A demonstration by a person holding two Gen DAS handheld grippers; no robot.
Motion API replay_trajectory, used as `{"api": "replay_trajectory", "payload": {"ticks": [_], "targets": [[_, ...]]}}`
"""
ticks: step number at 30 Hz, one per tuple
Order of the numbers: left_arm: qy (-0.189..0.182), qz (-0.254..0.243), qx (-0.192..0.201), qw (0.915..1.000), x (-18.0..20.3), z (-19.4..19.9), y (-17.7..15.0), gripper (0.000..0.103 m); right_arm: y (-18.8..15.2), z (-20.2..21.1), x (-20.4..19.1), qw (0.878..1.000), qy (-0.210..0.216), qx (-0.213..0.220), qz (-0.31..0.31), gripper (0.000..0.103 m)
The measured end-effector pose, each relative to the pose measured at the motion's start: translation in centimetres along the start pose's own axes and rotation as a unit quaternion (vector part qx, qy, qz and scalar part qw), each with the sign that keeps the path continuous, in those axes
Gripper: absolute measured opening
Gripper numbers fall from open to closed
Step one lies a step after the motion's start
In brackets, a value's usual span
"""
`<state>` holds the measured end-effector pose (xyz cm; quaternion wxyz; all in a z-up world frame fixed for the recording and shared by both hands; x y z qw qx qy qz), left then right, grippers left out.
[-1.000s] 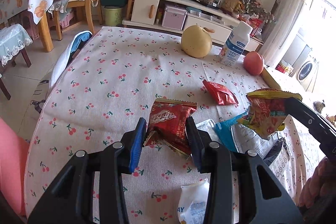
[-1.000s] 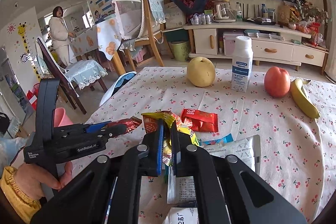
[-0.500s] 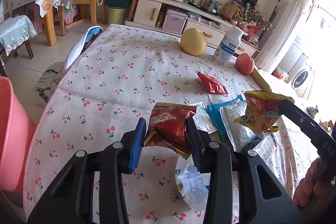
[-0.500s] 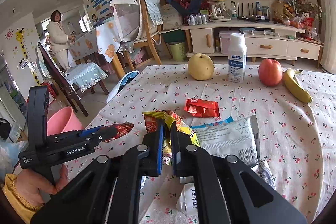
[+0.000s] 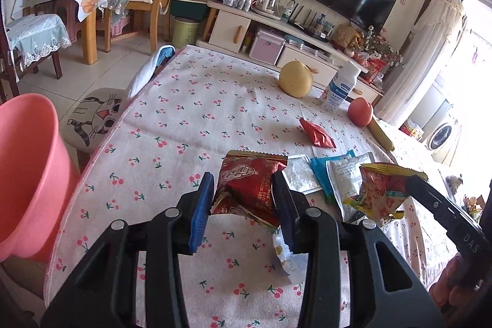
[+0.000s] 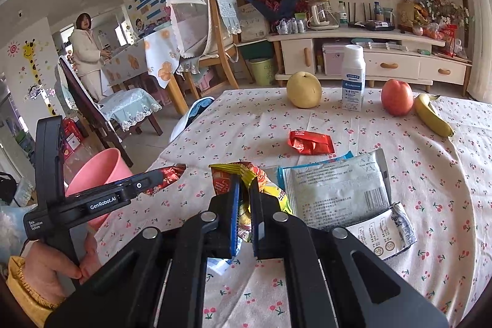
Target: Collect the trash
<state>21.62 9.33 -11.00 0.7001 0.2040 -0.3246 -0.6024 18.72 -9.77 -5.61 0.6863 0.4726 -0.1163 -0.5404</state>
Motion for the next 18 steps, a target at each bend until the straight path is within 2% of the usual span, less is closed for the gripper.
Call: {"api": "replay_trajectory", "payload": {"ticks": [5, 10, 14, 15, 18], "targets": [[0.026, 0.020, 0.030, 0.9990, -2.9, 1.6, 1.2, 0.041, 0.8, -0.5, -3.5, 1.000, 0.017, 0.003, 0.023, 0.007], [0.045, 0.068, 0.055, 0.9951, -6.9, 3.3, 2.6, 0.041, 1.7, -1.6, -7.7, 0.998, 0.042, 0.001, 0.046, 0.007], [0.073, 0.107, 0.080, 0.9883, -10.6, 4.8, 3.8, 0.039, 2.5, -3.4, -11.4, 0.996, 0.073, -0.003, 0.056, 0.007], [0.081, 0.117, 0.088, 0.9860, -11.6, 5.3, 4.1, 0.036, 2.8, -3.9, -12.3, 0.995, 0.080, -0.005, 0.060, 0.007], [0.110, 0.142, 0.107, 0.9779, -14.6, 6.6, 4.7, 0.036, 3.4, -5.6, -15.5, 0.992, 0.106, -0.011, 0.070, 0.007]]}}
Point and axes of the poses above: each gripper's, at about its wrist camera, not at the fingertips, and z roughly against the way its jaws point, x to its right, y to its top, the point moved 8 cm from there along -z, roughly the way its jaws point, and after that the axes turned 8 degrees about y, right-handed, at the moved point
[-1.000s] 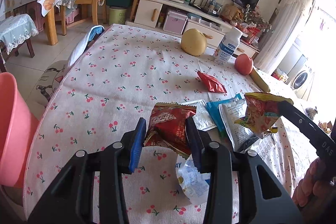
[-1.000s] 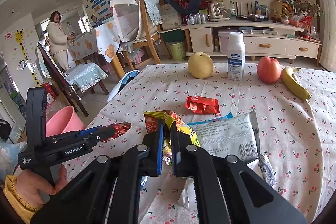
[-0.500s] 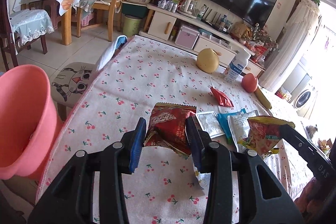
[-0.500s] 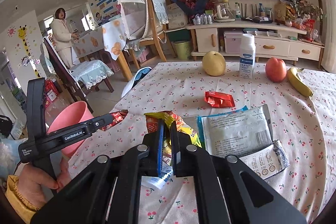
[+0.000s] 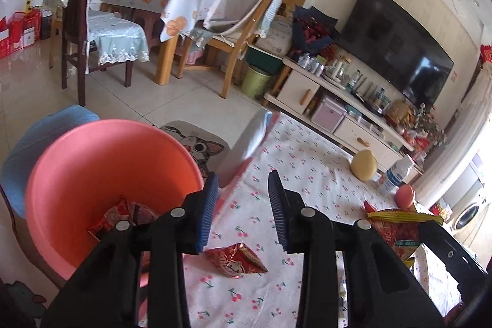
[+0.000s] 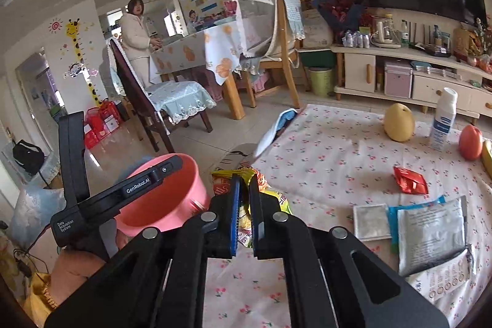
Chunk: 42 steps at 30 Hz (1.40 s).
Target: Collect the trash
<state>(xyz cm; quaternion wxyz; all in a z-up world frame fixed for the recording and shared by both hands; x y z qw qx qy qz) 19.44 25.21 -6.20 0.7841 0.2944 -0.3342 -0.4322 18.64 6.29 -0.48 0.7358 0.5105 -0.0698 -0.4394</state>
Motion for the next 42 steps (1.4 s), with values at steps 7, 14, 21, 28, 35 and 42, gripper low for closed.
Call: {"api": "replay_trajectory", "payload": {"ticks": [7, 14, 21, 28, 35, 42], "targets": [[0.049, 0.075, 0.001, 0.9960, -7.0, -0.4, 2.0, 0.036, 1.2, -6.7, -5.8, 0.998, 0.066, -0.021, 0.003, 0.007], [0.098, 0.144, 0.027, 0.9843, -12.7, 0.1, 3.8, 0.036, 1.0, -11.4, -9.8, 0.992, 0.112, -0.050, 0.007, 0.007], [0.130, 0.195, 0.038, 0.9714, -16.2, 0.3, 4.5, 0.036, 0.5, -15.3, -11.6, 0.987, 0.145, -0.074, 0.009, 0.007], [0.146, 0.195, 0.023, 0.9697, -16.4, -0.6, 4.1, 0.042, -1.3, -17.2, -9.6, 0.985, 0.140, -0.100, -0.016, 0.079], [0.147, 0.182, 0.015, 0.9721, -16.2, -1.0, 3.7, 0.056, -6.1, -15.7, -3.9, 0.988, 0.072, -0.135, 0.035, 0.090], [0.148, 0.166, 0.006, 0.9751, -15.3, -1.3, 3.3, 0.059, -10.2, -18.4, -4.8, 0.973, 0.080, -0.194, 0.095, 0.088]]}}
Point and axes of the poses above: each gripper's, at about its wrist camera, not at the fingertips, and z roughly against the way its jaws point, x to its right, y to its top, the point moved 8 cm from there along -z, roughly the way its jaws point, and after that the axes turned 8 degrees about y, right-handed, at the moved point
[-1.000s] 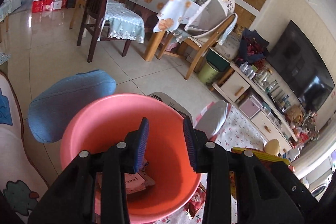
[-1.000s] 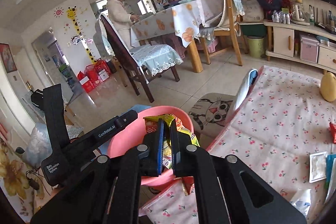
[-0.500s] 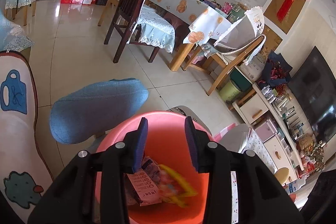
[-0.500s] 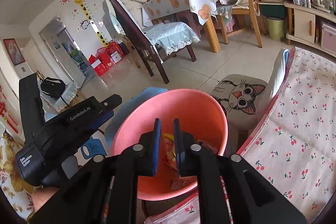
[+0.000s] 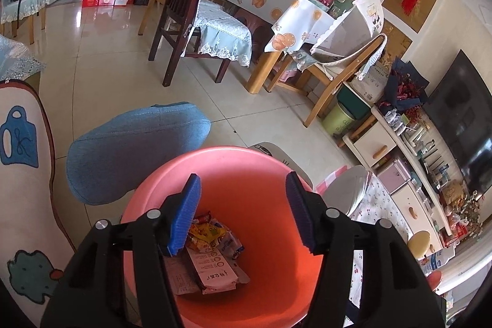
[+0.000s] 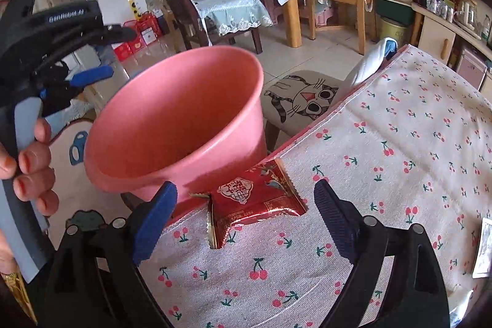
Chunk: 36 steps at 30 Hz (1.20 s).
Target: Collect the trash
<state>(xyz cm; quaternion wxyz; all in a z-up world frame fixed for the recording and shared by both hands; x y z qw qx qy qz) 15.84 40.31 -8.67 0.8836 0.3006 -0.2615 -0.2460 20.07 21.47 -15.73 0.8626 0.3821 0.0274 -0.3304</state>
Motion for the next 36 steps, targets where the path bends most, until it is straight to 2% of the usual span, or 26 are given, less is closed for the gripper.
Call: {"api": "replay_trajectory", "payload": {"ticks": [1, 3, 5, 7, 11, 13, 23, 24, 25, 27, 32, 33, 35, 36], "targets": [[0.000, -0.001, -0.002, 1.0000, 0.0, -0.1, -0.1, 0.059, -0.2, -0.4, -0.1, 1.000, -0.005, -0.005, 0.009, 0.080], [0.000, 0.002, -0.006, 1.0000, 0.2, -0.2, -0.3, 0.059, -0.7, -1.1, 0.0, 1.000, -0.015, -0.017, 0.017, 0.078], [0.000, 0.000, -0.010, 1.0000, 0.3, -0.3, -0.4, 0.059, -0.9, -1.0, 0.2, 1.000, -0.007, -0.008, 0.009, 0.076], [0.000, -0.006, -0.013, 0.9999, 0.8, -0.5, -0.6, 0.059, -0.9, -0.6, 0.2, 1.000, 0.000, 0.001, 0.005, 0.067], [-0.003, -0.015, -0.010, 0.9998, 1.5, -0.5, -0.7, 0.060, -1.1, -0.1, 0.2, 1.000, -0.009, 0.011, 0.011, 0.065], [-0.002, -0.017, -0.014, 0.9997, 1.6, -0.7, -0.8, 0.061, -1.2, 0.2, 0.3, 1.000, -0.010, 0.017, 0.006, 0.058], [0.005, -0.003, -0.017, 0.9998, 1.2, -1.0, -0.4, 0.064, -1.4, 1.8, 1.7, 0.998, -0.003, 0.047, -0.046, 0.042], [0.007, -0.003, -0.014, 0.9999, 1.0, -0.9, -0.3, 0.064, -1.3, 2.2, 1.7, 0.997, 0.000, 0.057, -0.051, 0.034], [0.009, -0.002, -0.012, 0.9999, 0.9, -0.9, -0.3, 0.065, -1.1, 2.7, 1.7, 0.996, 0.003, 0.067, -0.056, 0.021], [0.013, 0.001, -0.010, 0.9999, 0.8, -0.8, -0.2, 0.068, -0.6, 3.5, 1.7, 0.995, -0.001, 0.078, -0.064, 0.021], [0.009, -0.004, -0.014, 0.9999, 1.1, -0.9, -0.5, 0.070, -0.5, 3.1, 1.3, 0.997, -0.004, 0.056, -0.047, 0.023], [0.008, -0.007, -0.013, 0.9999, 1.2, -0.9, -0.6, 0.071, -0.6, 3.1, 1.5, 0.997, -0.004, 0.053, -0.050, 0.027], [0.009, -0.009, -0.010, 0.9999, 1.1, -0.7, -0.6, 0.071, -0.7, 2.9, 1.9, 0.997, -0.008, 0.052, -0.054, 0.040], [0.008, -0.007, -0.011, 0.9999, 1.1, -0.8, -0.6, 0.072, -0.9, 2.8, 2.1, 0.997, -0.007, 0.047, -0.059, 0.053]]}}
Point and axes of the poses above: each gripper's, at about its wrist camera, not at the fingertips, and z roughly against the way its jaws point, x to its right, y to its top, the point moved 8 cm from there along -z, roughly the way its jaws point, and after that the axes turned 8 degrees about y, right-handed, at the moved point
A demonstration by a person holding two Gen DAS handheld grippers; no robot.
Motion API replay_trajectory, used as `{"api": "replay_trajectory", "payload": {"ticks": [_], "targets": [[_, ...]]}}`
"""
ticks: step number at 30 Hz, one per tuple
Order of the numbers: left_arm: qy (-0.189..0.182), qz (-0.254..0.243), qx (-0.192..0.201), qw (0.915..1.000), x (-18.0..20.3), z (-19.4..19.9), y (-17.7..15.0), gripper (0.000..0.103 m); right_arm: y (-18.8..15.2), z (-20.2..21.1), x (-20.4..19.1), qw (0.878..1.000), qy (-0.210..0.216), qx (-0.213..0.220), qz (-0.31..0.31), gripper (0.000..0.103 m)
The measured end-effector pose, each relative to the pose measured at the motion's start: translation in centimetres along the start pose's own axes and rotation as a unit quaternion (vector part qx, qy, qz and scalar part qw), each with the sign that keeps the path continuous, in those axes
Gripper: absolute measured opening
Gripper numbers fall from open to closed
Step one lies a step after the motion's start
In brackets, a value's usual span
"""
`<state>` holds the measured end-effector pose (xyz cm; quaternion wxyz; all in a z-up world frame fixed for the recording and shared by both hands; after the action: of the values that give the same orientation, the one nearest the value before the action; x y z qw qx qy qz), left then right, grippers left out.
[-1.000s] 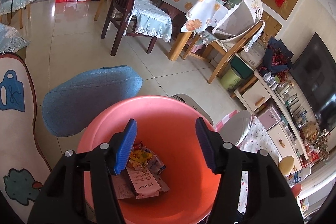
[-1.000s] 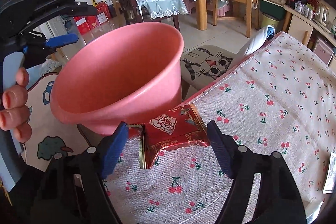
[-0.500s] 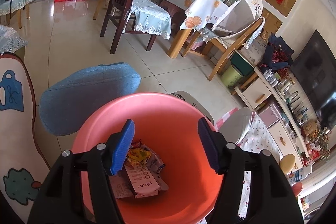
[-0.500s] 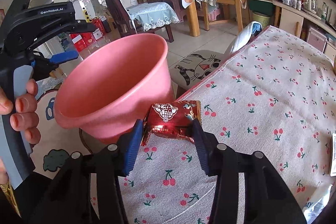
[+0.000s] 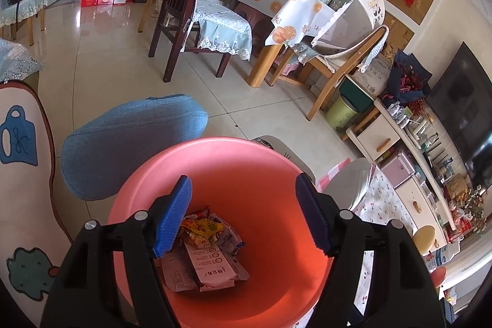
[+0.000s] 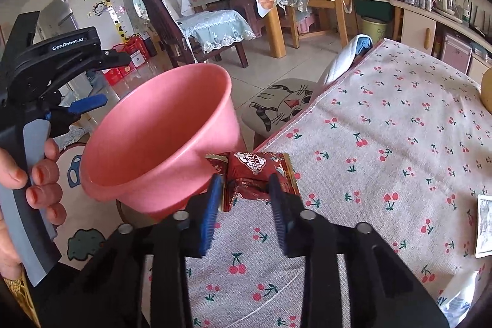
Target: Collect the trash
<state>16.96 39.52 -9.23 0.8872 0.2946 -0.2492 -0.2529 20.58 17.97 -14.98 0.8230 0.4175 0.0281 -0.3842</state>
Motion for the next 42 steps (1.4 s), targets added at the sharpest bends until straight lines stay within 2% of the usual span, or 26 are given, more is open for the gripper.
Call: {"api": "replay_trajectory", "payload": {"ticks": [1, 5, 8, 9, 10, 11, 13, 21, 25, 28, 33, 37, 38, 42], "targets": [[-0.002, 0.000, -0.003, 1.0000, 0.1, -0.1, -0.1, 0.072, -0.2, -0.2, 0.3, 1.000, -0.005, -0.007, -0.004, 0.065], [-0.005, -0.003, -0.008, 1.0000, 0.6, -0.2, -0.1, 0.072, -0.5, -1.6, 0.8, 0.999, -0.025, -0.036, 0.014, 0.074], [-0.010, -0.008, -0.007, 0.9999, 0.9, -0.1, -0.2, 0.072, -0.4, -2.4, 1.0, 0.999, -0.024, -0.044, 0.015, 0.074], [-0.010, -0.009, -0.008, 0.9999, 1.0, -0.2, -0.3, 0.073, -0.3, -2.6, 1.0, 0.999, -0.025, -0.045, 0.016, 0.071], [-0.011, -0.008, -0.011, 0.9999, 1.0, -0.3, -0.3, 0.073, -0.1, -2.8, 0.9, 0.999, -0.025, -0.045, 0.017, 0.062], [-0.012, -0.006, -0.013, 0.9998, 1.0, -0.4, -0.3, 0.073, 0.0, -2.9, 0.9, 0.998, -0.026, -0.045, 0.018, 0.061], [-0.015, -0.005, -0.014, 0.9998, 1.0, -0.4, -0.4, 0.073, 0.1, -3.0, 0.9, 0.998, -0.027, -0.045, 0.019, 0.054], [-0.017, -0.001, -0.013, 0.9998, 0.9, -0.3, -0.3, 0.073, 0.1, -2.2, 1.0, 0.998, -0.049, -0.022, 0.024, 0.048], [-0.014, 0.010, -0.007, 0.9998, 0.4, -0.1, 0.0, 0.073, 0.9, -1.0, 0.8, 0.999, -0.048, -0.001, 0.010, 0.048], [-0.012, 0.016, -0.004, 0.9998, 0.1, 0.0, 0.1, 0.073, 2.4, 0.1, -0.8, 0.999, -0.041, 0.022, 0.019, 0.048], [-0.008, 0.026, 0.009, 0.9996, -0.3, 0.4, 0.3, 0.073, 5.2, 0.1, -4.5, 0.999, -0.003, 0.036, 0.039, 0.049], [-0.001, 0.032, 0.011, 0.9994, -0.6, 0.4, 0.4, 0.075, 5.6, -2.0, -6.9, 0.999, 0.023, 0.019, 0.046, 0.058], [0.000, 0.033, 0.010, 0.9994, -0.6, 0.4, 0.4, 0.078, 5.5, -2.4, -7.2, 0.999, 0.026, 0.012, 0.044, 0.065], [0.001, 0.023, 0.005, 0.9997, -0.3, 0.1, 0.2, 0.080, 5.1, -1.5, -6.6, 0.999, 0.024, 0.025, 0.017, 0.070]]}}
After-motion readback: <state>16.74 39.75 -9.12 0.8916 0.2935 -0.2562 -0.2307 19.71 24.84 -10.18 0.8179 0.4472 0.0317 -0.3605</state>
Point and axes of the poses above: each gripper's, at about its wrist camera, not at the fingertips, and z roughly against the way its jaws point, x to its right, y to its top, the point moved 8 cm from there along -z, roughly the way its jaws point, and after that the axes turned 8 degrees about y, right-handed, at the moved point
